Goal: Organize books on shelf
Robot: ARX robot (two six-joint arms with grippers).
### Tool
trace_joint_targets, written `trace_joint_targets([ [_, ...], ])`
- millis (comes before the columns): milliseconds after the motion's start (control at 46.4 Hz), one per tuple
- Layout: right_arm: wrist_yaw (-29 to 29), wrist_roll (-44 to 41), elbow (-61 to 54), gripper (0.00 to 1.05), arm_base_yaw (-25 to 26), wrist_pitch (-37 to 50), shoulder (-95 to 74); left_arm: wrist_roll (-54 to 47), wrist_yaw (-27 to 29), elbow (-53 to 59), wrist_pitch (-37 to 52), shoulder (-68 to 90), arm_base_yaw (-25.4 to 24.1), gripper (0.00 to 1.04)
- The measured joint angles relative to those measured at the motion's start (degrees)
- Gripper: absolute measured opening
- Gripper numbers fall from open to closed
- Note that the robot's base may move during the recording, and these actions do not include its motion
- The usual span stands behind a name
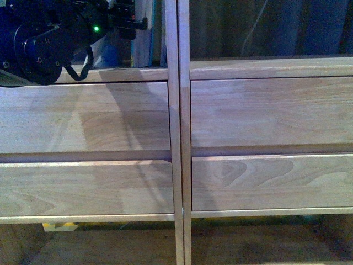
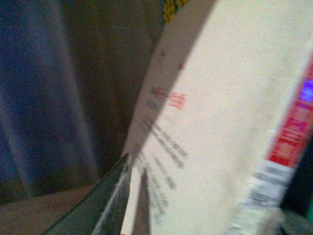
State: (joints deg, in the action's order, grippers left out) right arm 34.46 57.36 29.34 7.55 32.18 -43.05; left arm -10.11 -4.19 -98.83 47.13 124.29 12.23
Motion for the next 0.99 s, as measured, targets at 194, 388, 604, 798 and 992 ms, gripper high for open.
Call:
trace_joint_targets([
  [194, 0.07, 0.07, -0.07, 0.98, -0.26, 0.02, 1.07, 4.79, -0.31, 8.70, 0.37, -7.17, -0.07, 0.95],
  [388, -0.04, -0.48, -0.09, 0.98, -0.50, -0.59, 2.78, 11.04, -0.04, 22.43, -1.53, -20.85, -1.07, 0.97],
  [604, -7.23, -12.72, -0.09, 0.98, -0.59, -9.07, 6.43, 17.70, 0.28, 39.65, -10.69, -39.06, -3.65, 0.97],
  [798, -18.12, -29.73, 0.85, 0.92, -3.02, -17.86, 8.24, 14.38, 10.60, 43.65, -21.46, -46.88, -3.41, 0.80],
  [992, -33.46, -48.81, -3.41, 0.67, -7.08, -26.84, 12.13, 11.82, 11.23, 55.93, -17.66, -52.54, -5.05, 0.56],
])
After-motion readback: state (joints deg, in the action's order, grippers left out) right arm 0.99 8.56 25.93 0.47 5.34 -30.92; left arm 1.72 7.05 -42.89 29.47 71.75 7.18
